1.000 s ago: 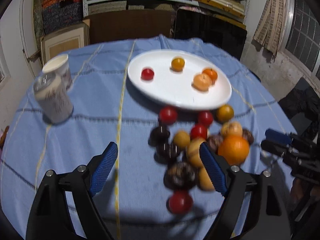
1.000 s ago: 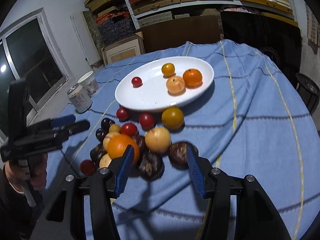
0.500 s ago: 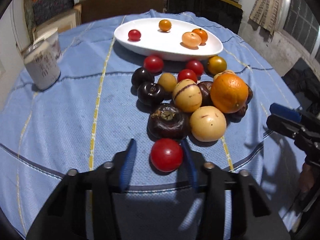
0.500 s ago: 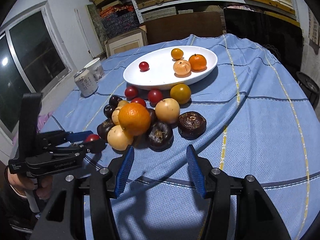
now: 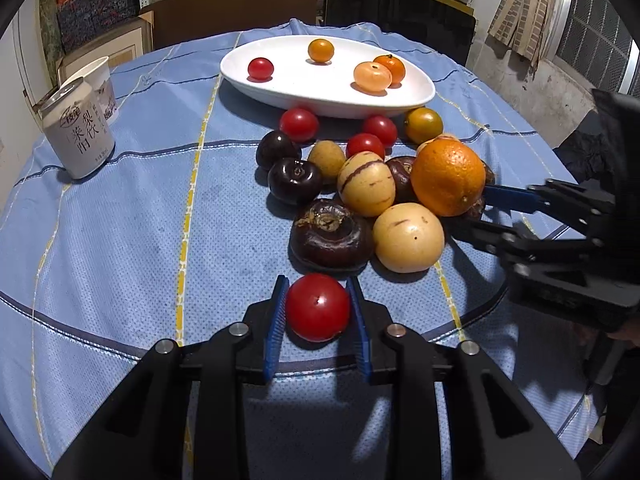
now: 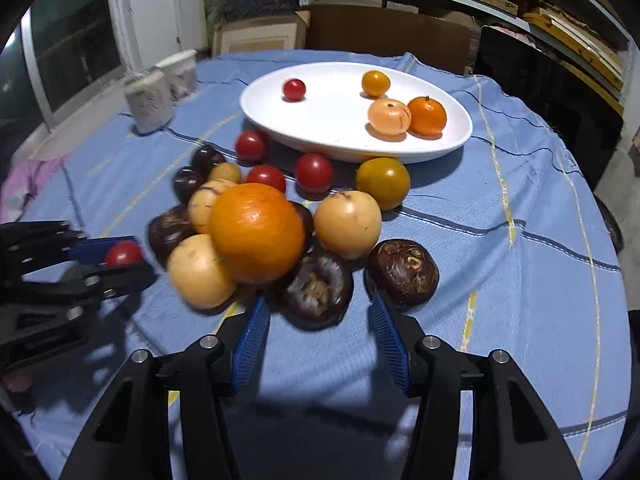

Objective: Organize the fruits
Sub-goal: 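Grasp another red tomato with the left gripper while the right gripper grasps a dark brown fruit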

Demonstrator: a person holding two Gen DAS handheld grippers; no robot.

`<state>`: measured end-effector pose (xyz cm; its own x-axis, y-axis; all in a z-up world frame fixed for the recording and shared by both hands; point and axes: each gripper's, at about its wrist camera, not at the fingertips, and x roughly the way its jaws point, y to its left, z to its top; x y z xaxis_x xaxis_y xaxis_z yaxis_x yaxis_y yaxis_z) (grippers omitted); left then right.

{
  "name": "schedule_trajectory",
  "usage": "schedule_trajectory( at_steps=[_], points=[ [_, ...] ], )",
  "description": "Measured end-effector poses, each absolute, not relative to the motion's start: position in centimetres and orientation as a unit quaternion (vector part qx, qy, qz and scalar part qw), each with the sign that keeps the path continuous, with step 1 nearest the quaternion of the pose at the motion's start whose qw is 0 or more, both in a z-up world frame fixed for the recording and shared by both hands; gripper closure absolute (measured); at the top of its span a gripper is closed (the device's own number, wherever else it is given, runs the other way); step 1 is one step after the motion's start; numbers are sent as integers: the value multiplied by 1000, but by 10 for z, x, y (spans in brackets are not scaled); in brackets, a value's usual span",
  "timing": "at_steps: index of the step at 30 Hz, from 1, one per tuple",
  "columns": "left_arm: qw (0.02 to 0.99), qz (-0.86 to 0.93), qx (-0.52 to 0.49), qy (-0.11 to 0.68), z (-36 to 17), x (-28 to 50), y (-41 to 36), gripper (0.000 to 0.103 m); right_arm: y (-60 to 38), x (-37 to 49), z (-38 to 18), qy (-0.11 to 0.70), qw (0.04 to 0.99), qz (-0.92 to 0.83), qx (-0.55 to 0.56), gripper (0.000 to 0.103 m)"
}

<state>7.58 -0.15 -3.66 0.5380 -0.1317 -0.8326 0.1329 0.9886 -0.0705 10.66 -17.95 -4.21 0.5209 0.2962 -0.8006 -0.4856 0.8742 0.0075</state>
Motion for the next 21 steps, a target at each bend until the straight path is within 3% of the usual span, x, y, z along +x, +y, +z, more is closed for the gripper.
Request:
schedule_trajectory(
  at_steps=[1, 7, 21],
  points=[
    [877, -76, -2, 475, -36, 76, -1, 74, -179, 109, -44, 434, 865, 228, -106, 61],
    [875, -80, -12, 477, -34, 75, 3, 75, -179, 103, -43, 434, 864, 231, -108, 61],
    [891, -96, -21, 443, 10, 91, 17, 75, -234, 91, 7, 401, 878, 263, 3, 61]
  ],
)
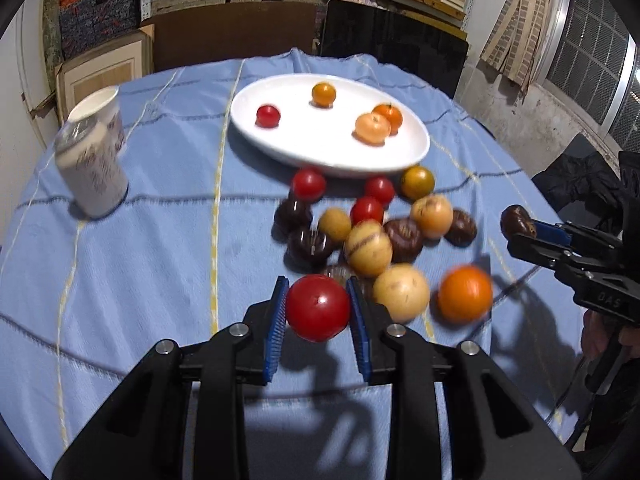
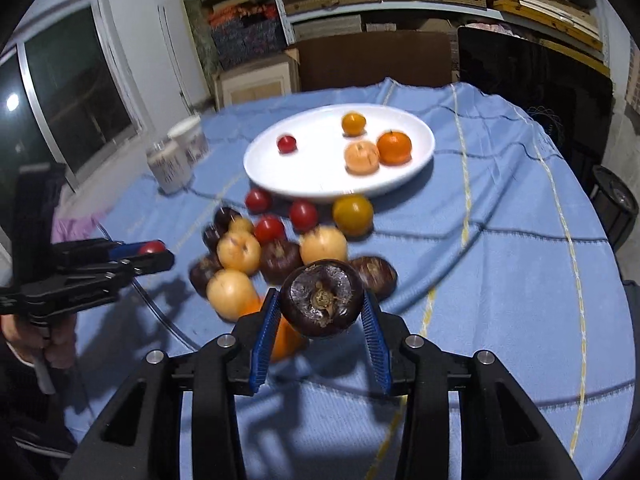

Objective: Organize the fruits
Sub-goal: 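Grasp another red tomato with the left gripper while the right gripper grasps a dark brown fruit, then place the red tomato and dark brown fruit on the plate, opening both grippers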

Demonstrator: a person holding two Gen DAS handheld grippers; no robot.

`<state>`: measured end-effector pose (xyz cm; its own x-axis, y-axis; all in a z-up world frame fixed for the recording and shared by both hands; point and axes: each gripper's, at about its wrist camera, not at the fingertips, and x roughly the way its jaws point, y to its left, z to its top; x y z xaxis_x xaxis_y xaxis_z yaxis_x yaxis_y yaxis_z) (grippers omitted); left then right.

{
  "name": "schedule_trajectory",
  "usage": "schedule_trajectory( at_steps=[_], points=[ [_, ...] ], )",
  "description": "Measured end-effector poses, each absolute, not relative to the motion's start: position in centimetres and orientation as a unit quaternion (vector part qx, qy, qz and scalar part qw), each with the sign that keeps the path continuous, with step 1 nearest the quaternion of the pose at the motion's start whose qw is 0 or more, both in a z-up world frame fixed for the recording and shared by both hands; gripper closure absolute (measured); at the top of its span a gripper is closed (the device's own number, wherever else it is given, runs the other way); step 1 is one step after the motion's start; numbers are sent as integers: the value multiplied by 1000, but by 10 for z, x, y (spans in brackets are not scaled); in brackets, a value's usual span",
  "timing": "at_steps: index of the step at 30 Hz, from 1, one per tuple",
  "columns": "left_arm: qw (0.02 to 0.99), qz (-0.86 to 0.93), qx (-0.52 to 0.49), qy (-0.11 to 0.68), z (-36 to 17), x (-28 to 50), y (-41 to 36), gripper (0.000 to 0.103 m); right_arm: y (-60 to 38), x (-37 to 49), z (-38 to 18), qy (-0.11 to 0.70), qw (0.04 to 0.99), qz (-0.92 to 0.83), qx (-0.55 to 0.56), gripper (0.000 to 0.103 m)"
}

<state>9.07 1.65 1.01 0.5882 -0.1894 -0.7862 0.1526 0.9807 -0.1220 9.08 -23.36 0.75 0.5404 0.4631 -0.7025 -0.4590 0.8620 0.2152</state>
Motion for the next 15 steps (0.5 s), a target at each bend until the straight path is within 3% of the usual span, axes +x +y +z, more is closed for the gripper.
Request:
schedule_trajectory(
  at_steps=[7, 15],
  points=[
    [904, -100, -7, 415, 40, 149, 6, 75, -202, 133, 29, 372, 885, 278, -18, 61],
    [899, -72, 6, 432, 28, 241, -3, 75, -159, 197, 15, 395, 872, 286, -35, 61]
  ],
)
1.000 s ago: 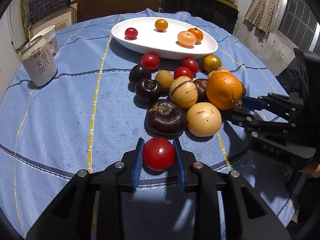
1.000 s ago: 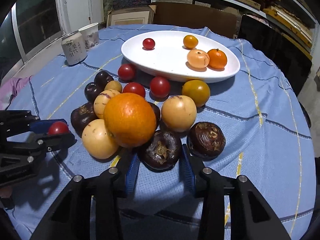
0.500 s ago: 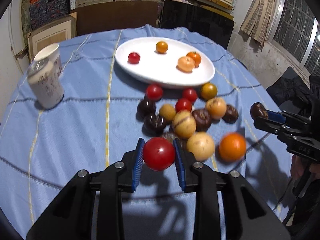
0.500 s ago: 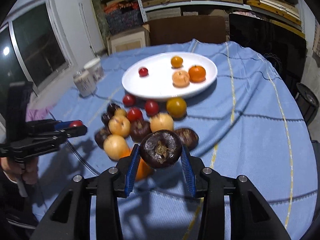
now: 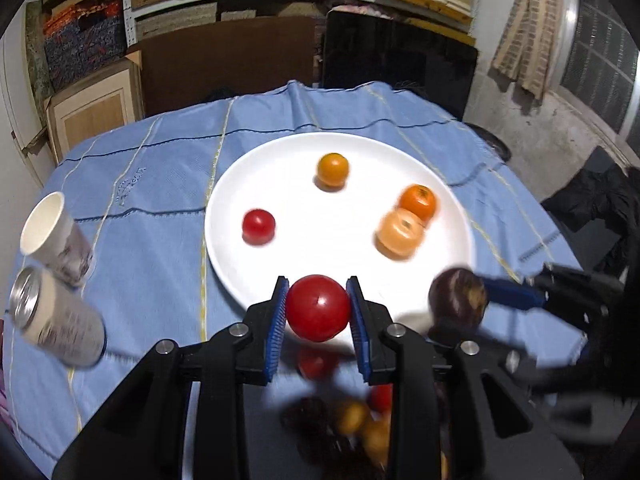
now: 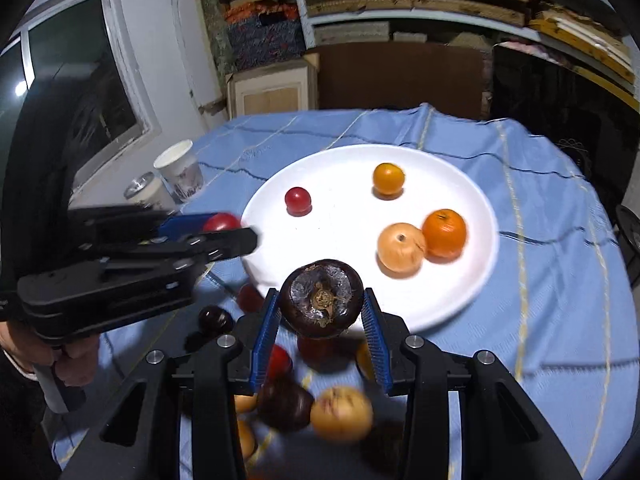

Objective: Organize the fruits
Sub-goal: 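Place the red tomato and dark brown fruit on the plate, opening both grippers, then grasp the large orange with the right gripper while the left gripper grasps a dark brown fruit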

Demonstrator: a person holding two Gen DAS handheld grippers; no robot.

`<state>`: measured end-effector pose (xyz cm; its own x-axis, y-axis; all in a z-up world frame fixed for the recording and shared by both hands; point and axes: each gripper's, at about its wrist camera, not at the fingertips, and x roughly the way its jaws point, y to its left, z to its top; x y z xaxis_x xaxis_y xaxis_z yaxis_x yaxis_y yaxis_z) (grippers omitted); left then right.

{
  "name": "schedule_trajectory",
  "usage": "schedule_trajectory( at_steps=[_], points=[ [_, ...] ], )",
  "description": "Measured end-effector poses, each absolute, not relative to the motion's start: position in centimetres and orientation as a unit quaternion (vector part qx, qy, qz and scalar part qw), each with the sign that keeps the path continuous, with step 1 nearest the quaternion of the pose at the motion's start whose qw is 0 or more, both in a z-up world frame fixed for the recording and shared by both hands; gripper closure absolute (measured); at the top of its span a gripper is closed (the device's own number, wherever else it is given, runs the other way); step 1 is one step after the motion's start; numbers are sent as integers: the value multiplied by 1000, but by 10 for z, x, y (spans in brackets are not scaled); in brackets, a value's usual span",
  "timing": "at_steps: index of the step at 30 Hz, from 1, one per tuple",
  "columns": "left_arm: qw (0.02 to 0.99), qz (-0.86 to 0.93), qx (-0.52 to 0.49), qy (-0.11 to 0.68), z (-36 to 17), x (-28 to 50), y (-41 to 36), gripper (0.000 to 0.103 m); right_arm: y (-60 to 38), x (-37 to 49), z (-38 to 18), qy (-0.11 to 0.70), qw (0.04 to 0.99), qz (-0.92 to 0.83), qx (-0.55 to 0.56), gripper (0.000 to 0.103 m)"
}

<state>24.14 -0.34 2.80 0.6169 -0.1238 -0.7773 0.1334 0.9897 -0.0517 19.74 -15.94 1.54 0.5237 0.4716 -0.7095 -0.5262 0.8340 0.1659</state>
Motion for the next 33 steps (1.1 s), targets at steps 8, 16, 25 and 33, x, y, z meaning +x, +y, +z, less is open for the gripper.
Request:
schedule_trajectory(
  at_steps=[8, 16, 25, 33],
  points=[
    [895, -36, -12, 445, 9, 299, 7, 46, -125, 247, -3, 400, 873, 273, -67, 51],
    [910, -30, -31, 412, 29, 274, 14, 34, -163, 217, 16, 366, 890, 271, -35, 43],
    [909, -42, -17, 413, 26, 204, 10, 29, -212, 136, 11, 388, 871, 301, -6, 42],
    [908, -41, -13, 417, 13, 145, 12, 23, -197, 69, -8, 405, 850, 335, -41, 42]
  ],
)
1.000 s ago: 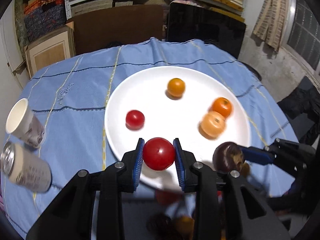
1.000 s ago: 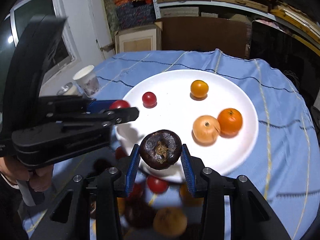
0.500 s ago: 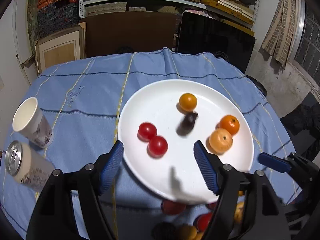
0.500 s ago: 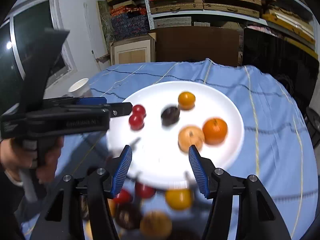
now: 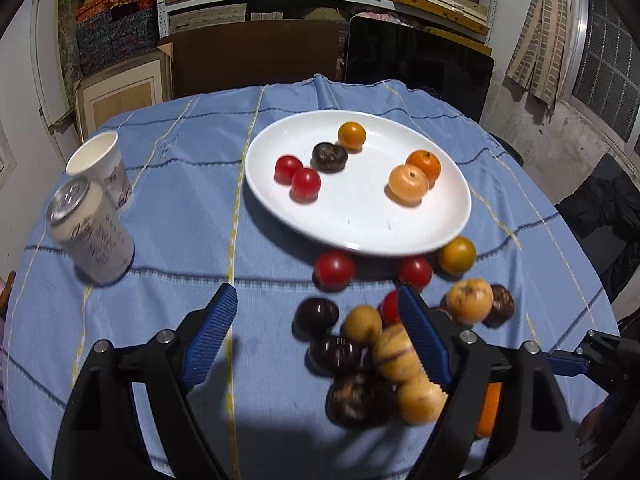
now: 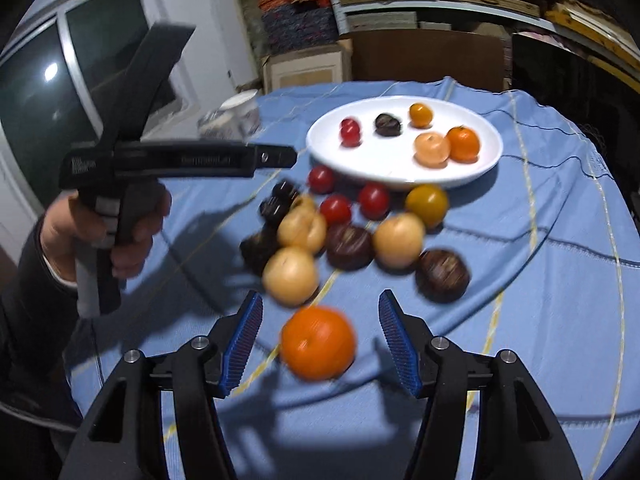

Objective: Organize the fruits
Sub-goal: 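Grasp the large orange with the right gripper while the left gripper grasps a dark brown fruit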

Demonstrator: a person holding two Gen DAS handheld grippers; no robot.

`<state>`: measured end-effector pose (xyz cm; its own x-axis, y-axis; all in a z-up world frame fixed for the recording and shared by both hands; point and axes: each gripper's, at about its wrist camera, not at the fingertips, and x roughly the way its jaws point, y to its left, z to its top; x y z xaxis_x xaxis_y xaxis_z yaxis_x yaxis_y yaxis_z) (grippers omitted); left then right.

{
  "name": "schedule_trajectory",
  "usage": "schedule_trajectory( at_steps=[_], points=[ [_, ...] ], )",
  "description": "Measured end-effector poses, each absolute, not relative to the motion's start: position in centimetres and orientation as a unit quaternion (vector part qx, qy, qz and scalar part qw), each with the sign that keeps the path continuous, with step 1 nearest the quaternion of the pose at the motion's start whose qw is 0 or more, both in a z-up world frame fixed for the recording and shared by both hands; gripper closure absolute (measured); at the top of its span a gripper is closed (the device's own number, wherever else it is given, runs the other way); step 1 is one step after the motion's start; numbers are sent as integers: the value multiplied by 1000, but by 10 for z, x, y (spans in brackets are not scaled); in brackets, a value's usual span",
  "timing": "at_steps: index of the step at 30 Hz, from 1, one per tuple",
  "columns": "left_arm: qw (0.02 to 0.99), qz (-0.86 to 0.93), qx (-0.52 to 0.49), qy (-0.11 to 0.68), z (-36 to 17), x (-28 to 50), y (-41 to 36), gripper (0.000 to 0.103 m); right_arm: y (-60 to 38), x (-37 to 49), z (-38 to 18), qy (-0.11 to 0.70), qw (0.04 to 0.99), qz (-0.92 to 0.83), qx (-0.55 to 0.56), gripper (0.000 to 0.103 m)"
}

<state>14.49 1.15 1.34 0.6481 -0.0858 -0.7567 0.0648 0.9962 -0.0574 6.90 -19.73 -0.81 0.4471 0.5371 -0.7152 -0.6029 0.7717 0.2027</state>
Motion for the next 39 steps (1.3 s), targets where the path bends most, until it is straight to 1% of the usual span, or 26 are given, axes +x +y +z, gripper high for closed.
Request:
schedule_trajectory(
  at_steps=[13, 21, 22, 23, 24, 28, 33, 34, 35, 39],
  points=[
    [900, -35, -37, 433, 3, 95, 23, 23, -189, 54, -29, 426, 850, 304, -64, 42],
    [893, -37, -29, 447, -12, 74, 19, 22, -187, 50, -34, 433, 852, 286, -72, 42],
    [892, -37, -28, 451, -15, 73, 18, 22, -186, 51, -35, 435, 852, 282, -74, 42],
    [890, -37, -26, 453, -16, 73, 18, 22, -185, 52, -37, 437, 853, 276, -76, 46],
    [890, -38, -25, 455, -17, 73, 18, 22, -183, 53, -39, 438, 854, 270, -78, 56],
    [886, -46, -21, 462, -22, 73, 13, 22, -180, 54, -39, 431, 859, 265, -77, 57],
    [879, -48, -10, 474, -32, 81, 7, 22, -194, 56, -38, 437, 855, 279, -34, 57],
    [878, -48, -10, 477, -35, 84, 7, 25, -195, 55, -38, 436, 854, 280, -33, 57],
    [875, -51, -11, 481, -38, 87, 7, 32, -197, 54, -37, 436, 854, 281, -31, 57],
    [878, -56, 16, 476, -41, 94, -2, 32, -198, 53, -37, 437, 853, 286, -26, 57]
  ],
)
